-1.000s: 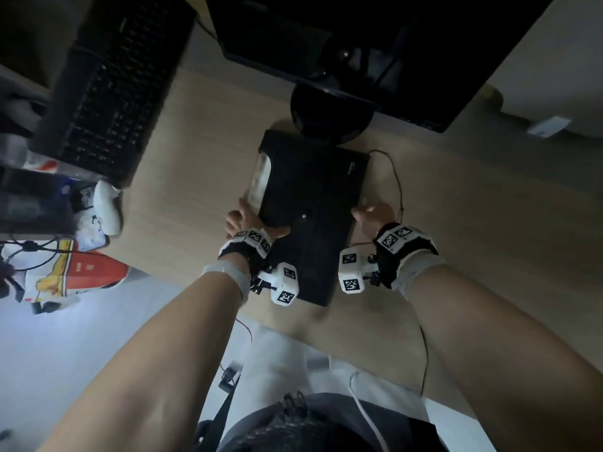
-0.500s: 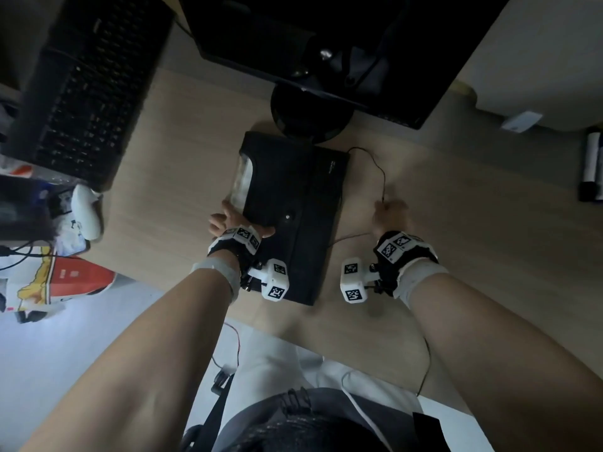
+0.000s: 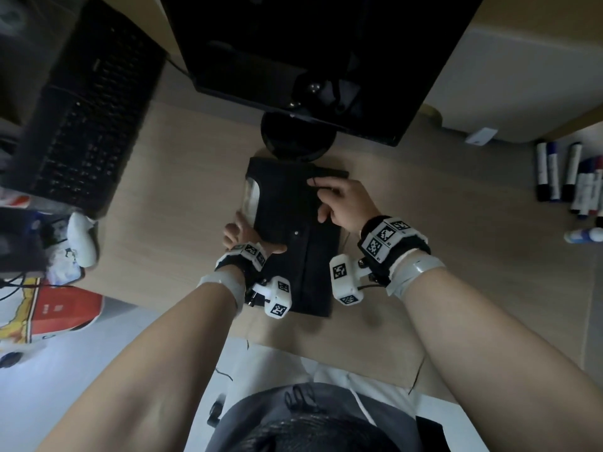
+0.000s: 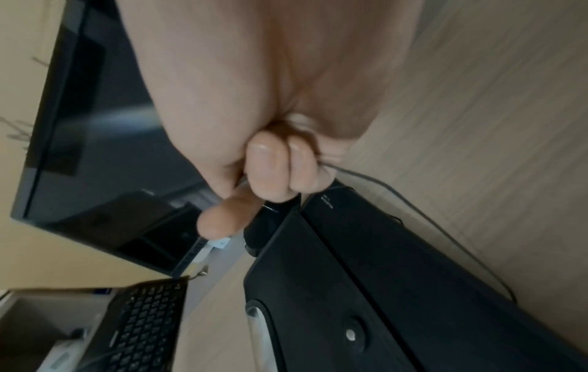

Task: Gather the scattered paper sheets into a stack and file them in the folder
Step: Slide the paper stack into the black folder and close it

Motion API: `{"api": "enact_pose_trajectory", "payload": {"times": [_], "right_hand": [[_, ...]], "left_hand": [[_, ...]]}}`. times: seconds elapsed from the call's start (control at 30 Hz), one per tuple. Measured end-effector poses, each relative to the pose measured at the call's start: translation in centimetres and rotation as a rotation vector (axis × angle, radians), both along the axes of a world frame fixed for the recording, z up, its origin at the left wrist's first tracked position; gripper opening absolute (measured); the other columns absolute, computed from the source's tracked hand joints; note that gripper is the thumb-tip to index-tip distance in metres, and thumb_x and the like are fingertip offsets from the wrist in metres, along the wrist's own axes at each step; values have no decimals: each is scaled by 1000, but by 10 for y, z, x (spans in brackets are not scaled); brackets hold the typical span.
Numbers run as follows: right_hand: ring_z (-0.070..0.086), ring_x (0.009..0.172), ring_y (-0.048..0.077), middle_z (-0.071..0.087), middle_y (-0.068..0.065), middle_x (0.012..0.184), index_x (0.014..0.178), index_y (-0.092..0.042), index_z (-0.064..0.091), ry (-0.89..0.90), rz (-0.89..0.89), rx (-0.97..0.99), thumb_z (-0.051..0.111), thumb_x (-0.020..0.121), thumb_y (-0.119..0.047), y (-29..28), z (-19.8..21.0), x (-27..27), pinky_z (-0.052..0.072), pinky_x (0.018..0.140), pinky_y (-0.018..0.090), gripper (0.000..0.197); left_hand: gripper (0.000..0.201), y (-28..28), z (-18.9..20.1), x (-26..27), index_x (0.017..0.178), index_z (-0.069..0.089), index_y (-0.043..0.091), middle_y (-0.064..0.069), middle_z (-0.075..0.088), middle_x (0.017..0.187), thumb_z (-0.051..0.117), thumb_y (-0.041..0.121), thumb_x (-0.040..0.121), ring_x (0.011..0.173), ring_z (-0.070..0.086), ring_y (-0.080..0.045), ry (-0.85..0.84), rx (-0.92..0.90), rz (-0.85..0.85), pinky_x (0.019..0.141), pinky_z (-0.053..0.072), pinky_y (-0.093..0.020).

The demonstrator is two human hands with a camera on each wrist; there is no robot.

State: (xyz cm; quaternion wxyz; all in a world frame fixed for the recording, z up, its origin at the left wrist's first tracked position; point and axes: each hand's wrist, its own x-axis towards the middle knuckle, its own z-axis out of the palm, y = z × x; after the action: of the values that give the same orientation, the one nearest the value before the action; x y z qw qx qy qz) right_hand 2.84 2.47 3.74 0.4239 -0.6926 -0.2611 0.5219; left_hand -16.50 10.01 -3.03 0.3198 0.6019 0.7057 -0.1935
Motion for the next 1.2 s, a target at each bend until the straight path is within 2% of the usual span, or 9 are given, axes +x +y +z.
{"api": "enact_pose_trajectory", "payload": {"times": [0.2, 0.4, 0.5, 0.57, 0.63, 0.73, 0.83, 1.03, 1.2], "right_hand": [[46, 46, 14, 62, 19, 64, 71, -2, 61, 47, -51, 75, 46, 89, -2, 37, 32, -28, 29, 43, 21, 24], [51, 51, 6, 68, 8, 69, 66, -2, 64, -129, 120, 4, 50, 84, -5, 59, 28, -56, 36, 49, 17, 23], [63, 64, 5, 71, -2, 71, 76, -14, 68, -239, 180, -74, 50, 86, -11, 59, 13, -67, 47, 65, 22, 21], [66, 76, 8, 71, -7, 77, 89, -23, 70, -306, 265, -202, 54, 85, -18, 56, 0, -75, 50, 73, 25, 17], [64, 86, 9, 71, -9, 88, 100, -26, 71, -314, 358, -322, 64, 80, -20, 49, -11, -83, 48, 74, 22, 22], [63, 95, 5, 72, -10, 93, 103, -30, 74, -212, 410, -369, 72, 77, -17, 32, -22, -95, 45, 85, 18, 29], [63, 98, 1, 73, -12, 89, 102, -31, 76, -119, 361, -358, 73, 78, -14, 16, -26, -105, 43, 92, 16, 29], [58, 110, 0, 73, -12, 101, 100, -33, 77, -45, 235, -290, 72, 77, -15, 4, -23, -109, 39, 104, 21, 30], [53, 64, -15, 61, -29, 62, 79, -8, 77, 40, 206, -246, 74, 78, -12, 1, 4, -114, 39, 73, 13, 5]], "left_hand": [[127, 25, 7, -13, 149, -7, 40, -5, 12, 144, 85, 31, 63, 133, 20, -34, -46, -83, -251, 104, 39, -50], [68, 51, 18, -16, 135, 48, 34, -5, 32, 137, 75, 41, 73, 131, 29, -29, -289, -6, -276, 105, 36, -41], [28, 65, 29, -8, 111, 68, 14, -9, 62, 116, 61, 31, 91, 100, 58, -19, -521, -278, -161, 80, 45, -24], [37, 70, 37, -2, 97, 69, 9, -8, 65, 101, 44, 37, 99, 85, 55, -14, -590, -497, 101, 71, 39, -25], [55, 77, 34, -1, 97, 69, 11, -4, 67, 103, 36, 55, 96, 99, 56, -17, -589, -581, 155, 89, 39, -34], [63, 79, 31, -1, 103, 73, 14, 1, 71, 107, 48, 68, 85, 110, 59, -14, -477, -589, -161, 98, 40, -33], [47, 78, 22, 4, 103, 71, 8, 0, 70, 98, 65, 51, 84, 92, 62, -13, -397, -491, -456, 70, 46, -12], [52, 64, 28, 15, 88, 67, 11, -3, 67, 96, 55, 61, 86, 88, 62, -16, -275, -477, -542, 75, 47, -22], [30, 61, 34, 27, 77, 61, 16, -6, 62, 90, 58, 41, 92, 93, 64, -23, -252, -550, -674, 65, 43, -20]]}}
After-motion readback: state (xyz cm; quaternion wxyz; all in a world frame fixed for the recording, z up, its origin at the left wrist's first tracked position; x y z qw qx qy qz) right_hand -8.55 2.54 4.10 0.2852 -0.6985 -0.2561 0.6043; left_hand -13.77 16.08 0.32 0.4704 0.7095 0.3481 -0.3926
